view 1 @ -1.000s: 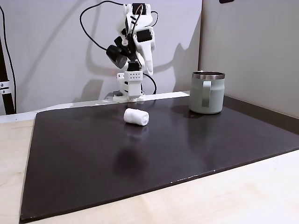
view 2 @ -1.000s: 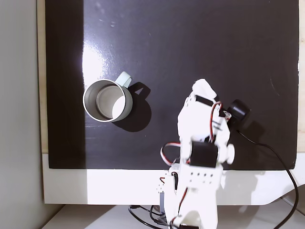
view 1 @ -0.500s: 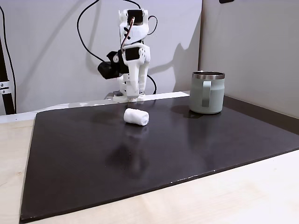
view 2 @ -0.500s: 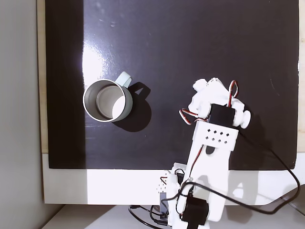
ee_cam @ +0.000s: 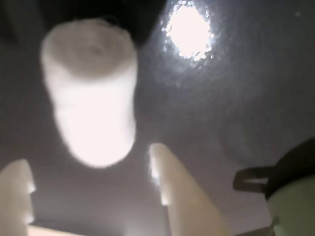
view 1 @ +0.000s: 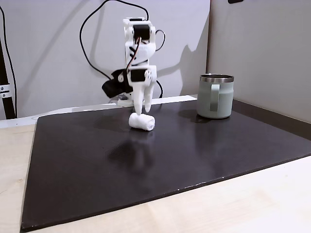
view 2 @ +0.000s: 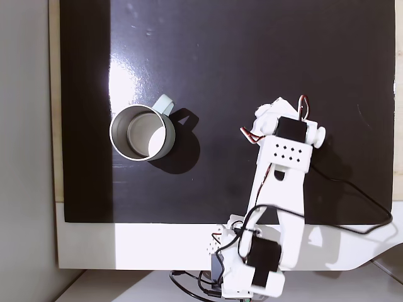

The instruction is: Grasp a gauze and put it in the cup.

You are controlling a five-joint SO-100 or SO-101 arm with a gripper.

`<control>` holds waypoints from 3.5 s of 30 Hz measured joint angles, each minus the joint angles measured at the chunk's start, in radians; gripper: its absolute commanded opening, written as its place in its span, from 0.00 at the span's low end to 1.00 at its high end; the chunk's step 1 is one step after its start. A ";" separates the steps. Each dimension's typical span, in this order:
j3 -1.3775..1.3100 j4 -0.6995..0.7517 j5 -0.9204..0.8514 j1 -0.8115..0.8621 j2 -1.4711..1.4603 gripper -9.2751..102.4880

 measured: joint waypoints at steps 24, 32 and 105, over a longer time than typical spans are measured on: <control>0.000 -0.077 -0.008 0.057 -0.129 0.08; 0.000 -0.020 -0.011 0.032 -0.049 0.08; -0.545 0.393 -0.295 -0.930 0.002 0.21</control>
